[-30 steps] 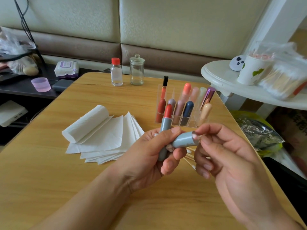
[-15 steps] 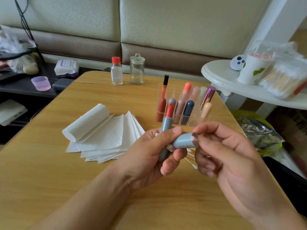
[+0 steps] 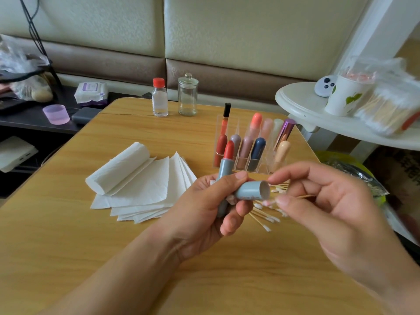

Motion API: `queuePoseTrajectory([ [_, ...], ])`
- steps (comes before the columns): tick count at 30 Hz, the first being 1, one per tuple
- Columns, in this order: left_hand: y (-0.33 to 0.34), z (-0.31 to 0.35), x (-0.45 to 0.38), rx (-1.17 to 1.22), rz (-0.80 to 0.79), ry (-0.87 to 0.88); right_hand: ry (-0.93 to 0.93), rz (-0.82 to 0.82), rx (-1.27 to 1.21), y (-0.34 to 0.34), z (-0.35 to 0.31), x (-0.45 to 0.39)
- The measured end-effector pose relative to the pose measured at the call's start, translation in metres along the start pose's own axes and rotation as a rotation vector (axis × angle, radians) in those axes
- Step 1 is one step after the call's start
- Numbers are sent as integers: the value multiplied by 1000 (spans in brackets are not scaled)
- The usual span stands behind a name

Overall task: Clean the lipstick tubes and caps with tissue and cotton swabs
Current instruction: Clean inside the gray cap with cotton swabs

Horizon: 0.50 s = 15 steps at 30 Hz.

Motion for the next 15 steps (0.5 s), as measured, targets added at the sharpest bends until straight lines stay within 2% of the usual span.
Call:
queuePoseTrajectory([
  [3, -4, -3, 0, -31, 13, -29, -46, 84, -62, -11, -4, 2],
  [6, -3, -6, 1, -50, 5, -56, -58, 92, -76, -8, -1, 2],
  [15, -3, -7, 1, -46, 3, -60, -98, 142, 65, -4, 0, 4],
])
Point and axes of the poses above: each hand's wrist, its own x-axis away from the middle knuckle, its own y-axis out of the palm, z = x × y, the point moved 9 cm from there along -x, towards the middle knuckle, and after that the axes turned 15 degrees about y, right-handed, at the moved point
